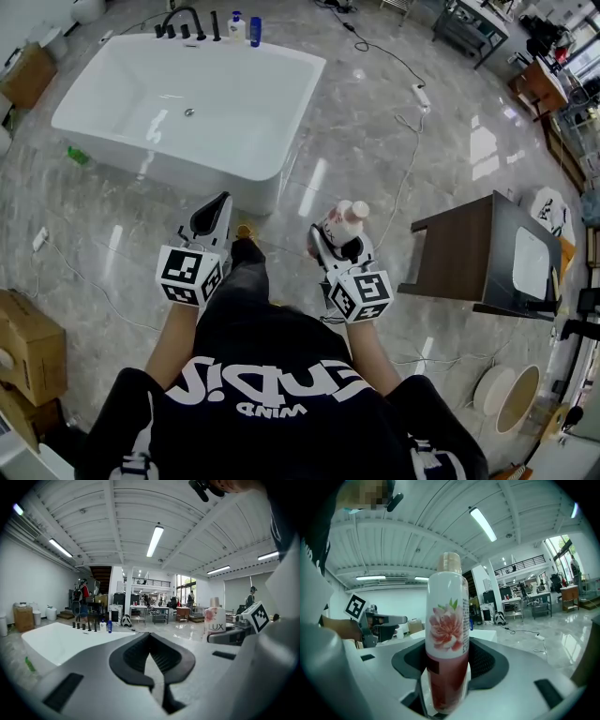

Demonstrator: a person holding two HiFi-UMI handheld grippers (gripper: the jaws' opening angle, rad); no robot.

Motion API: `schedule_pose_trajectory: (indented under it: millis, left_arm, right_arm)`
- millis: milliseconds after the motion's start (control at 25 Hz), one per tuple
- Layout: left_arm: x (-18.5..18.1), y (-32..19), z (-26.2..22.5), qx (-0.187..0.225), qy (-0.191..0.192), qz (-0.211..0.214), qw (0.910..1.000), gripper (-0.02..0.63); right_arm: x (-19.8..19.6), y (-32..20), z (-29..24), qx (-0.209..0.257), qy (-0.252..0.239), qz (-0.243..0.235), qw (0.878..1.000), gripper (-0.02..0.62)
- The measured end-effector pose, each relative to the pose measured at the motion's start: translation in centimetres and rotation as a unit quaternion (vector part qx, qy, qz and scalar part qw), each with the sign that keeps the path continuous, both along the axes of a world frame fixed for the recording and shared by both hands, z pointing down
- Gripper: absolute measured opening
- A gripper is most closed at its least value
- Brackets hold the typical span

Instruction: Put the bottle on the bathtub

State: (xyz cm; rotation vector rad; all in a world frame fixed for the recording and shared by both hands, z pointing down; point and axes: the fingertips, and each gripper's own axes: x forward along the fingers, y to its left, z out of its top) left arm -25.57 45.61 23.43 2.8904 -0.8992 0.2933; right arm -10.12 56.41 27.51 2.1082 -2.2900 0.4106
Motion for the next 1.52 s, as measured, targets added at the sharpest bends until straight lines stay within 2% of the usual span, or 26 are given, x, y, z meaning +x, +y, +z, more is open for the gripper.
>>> schedule_pose_trajectory:
  millis: [400, 600, 920, 1240, 1520]
  left_arm:
    - [6.2, -10.7, 1.6, -0.016, -0.005, 0.029, 0.9994, 0.008]
    - [9.4, -17.6, 0.3, -0.010, -0.004, 0.049, 0.9988, 0.008]
    - [12.5, -28.1, -1.2, -0.004, 0.004, 0.059, 0.9982, 0.008]
    - [15.7, -34.3, -2.3, -0.003, 0.008, 0.075, 0.9972, 0.008]
    - [19.1, -38.8, -2.1, -0.001, 0.010, 0.065, 0.9978, 0.008]
  right_arm:
    - [5.0, -9.5, 1.3, -0.005, -0.013, 0.024, 1.000, 0.247]
    - [7.6, -15.9, 0.5, -0.008, -0.012, 0.034, 0.999, 0.247]
    - [10.8, -25.8, -0.7, -0.004, -0.012, 0.051, 0.999, 0.247]
    - [13.5, -32.8, -1.5, -0.007, -0.005, 0.061, 0.998, 0.247]
    - [16.6, -38.8, -1.2, -0.006, 0.001, 0.035, 0.999, 0.247]
